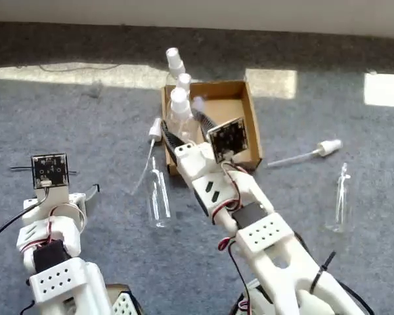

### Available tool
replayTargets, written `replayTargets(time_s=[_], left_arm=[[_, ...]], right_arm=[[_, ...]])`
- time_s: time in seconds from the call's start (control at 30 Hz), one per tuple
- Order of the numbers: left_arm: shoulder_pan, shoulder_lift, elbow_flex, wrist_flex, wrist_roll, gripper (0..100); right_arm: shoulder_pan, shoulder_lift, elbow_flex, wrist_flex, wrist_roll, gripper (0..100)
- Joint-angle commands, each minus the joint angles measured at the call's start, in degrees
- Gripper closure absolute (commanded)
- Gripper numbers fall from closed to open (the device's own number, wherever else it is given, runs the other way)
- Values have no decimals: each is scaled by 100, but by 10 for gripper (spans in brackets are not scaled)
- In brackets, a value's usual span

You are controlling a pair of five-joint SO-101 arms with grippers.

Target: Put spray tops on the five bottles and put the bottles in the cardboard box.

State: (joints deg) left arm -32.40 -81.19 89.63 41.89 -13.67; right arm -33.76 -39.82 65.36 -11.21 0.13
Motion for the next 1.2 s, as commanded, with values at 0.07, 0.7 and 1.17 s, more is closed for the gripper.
replayTargets(time_s=[0.07, 0.7, 1.17], left_arm=[[119, -66, -40, -114, -53, 653], [251, -66, 75, -141, -53, 653], [277, -66, 75, -141, -53, 653]], right_arm=[[-92, 848, -840, -224, -9, 995], [-66, 2281, 532, -3644, -44, 995], [242, 3257, -40, -3873, -44, 995]])
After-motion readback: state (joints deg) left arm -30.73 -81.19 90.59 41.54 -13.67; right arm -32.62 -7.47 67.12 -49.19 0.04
